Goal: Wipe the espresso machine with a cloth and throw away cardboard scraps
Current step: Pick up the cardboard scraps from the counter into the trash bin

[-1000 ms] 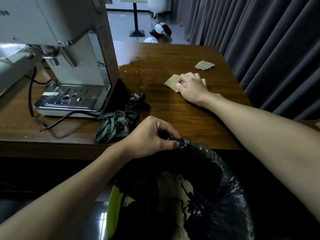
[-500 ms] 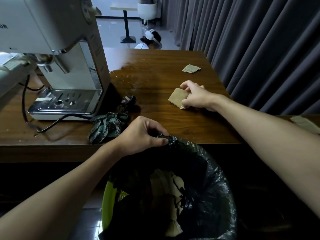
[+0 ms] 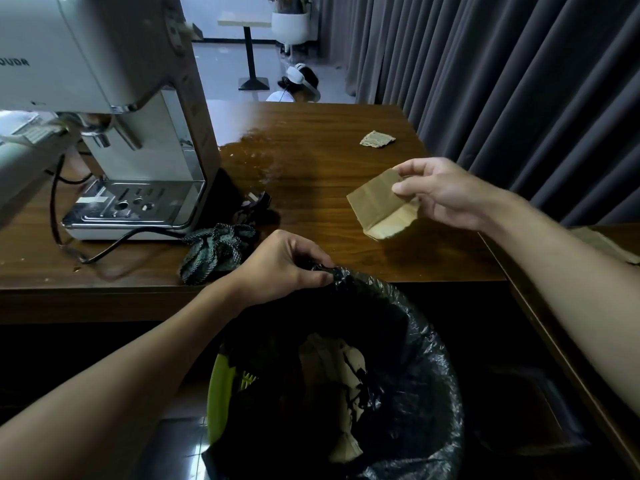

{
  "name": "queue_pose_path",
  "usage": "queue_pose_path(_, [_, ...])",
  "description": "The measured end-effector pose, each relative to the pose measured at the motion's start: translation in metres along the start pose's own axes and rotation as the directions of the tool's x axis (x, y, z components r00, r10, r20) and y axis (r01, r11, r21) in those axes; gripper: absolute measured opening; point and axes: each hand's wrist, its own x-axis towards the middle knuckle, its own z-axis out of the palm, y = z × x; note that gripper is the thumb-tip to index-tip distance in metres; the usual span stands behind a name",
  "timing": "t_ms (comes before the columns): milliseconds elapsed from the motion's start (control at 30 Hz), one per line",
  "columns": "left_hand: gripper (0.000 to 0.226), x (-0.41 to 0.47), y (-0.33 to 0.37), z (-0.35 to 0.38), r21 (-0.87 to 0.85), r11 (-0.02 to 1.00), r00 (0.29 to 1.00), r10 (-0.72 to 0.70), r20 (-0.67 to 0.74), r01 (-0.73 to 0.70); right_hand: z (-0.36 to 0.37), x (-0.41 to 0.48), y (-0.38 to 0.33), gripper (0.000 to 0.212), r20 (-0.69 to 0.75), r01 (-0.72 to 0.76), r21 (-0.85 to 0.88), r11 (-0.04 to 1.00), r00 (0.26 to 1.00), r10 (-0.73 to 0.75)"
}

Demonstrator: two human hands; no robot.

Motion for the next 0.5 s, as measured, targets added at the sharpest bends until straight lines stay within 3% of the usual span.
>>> queue_pose_path(100, [0.009,0.0,0.0,0.0,-0.016,1.0,1.0,-0.012,-0.005,0.012,0.001,-0.023,-0.008,0.039,0.248,-0.03,0.025,0.999,0.968,0.023])
queue_pose_path(167, [0.009,-0.001,0.001,-0.001,-0.044,0.999,1.0,0.007,0.017,-0.006,0.007,-0.028,-0.01,0.042,0.399,-0.049,-0.09,0.995,0.913,0.081])
queue_pose_path(233, [0.01,-0.001,0.002,0.001,-0.062,0.998,1.0,0.02,0.018,-0.018,0.012,-0.025,-0.009,0.039,0.446,-0.047,-0.191,0.98,0.886,0.13])
queue_pose_path(300, [0.011,-0.001,0.003,0.002,-0.046,0.999,1.0,0.007,-0.004,-0.008,0.014,-0.013,-0.004,0.033,0.359,-0.038,-0.198,0.979,0.927,0.109])
queue_pose_path(367, [0.01,-0.001,0.004,0.002,-0.028,1.0,1.0,-0.001,-0.004,0.001,0.013,0.006,0.009,0.029,0.181,0.03,-0.238,0.971,0.983,0.014])
queue_pose_path(433, [0.01,-0.001,0.004,0.001,-0.015,1.0,1.0,-0.008,-0.003,0.008,0.009,0.03,0.023,0.033,-0.007,0.089,-0.44,0.894,0.995,-0.103])
queue_pose_path(500, [0.01,-0.001,0.003,0.0,-0.005,1.0,1.0,-0.01,-0.012,0.01,0.005,0.055,0.034,0.045,-0.118,0.05,-0.575,0.816,0.983,-0.143])
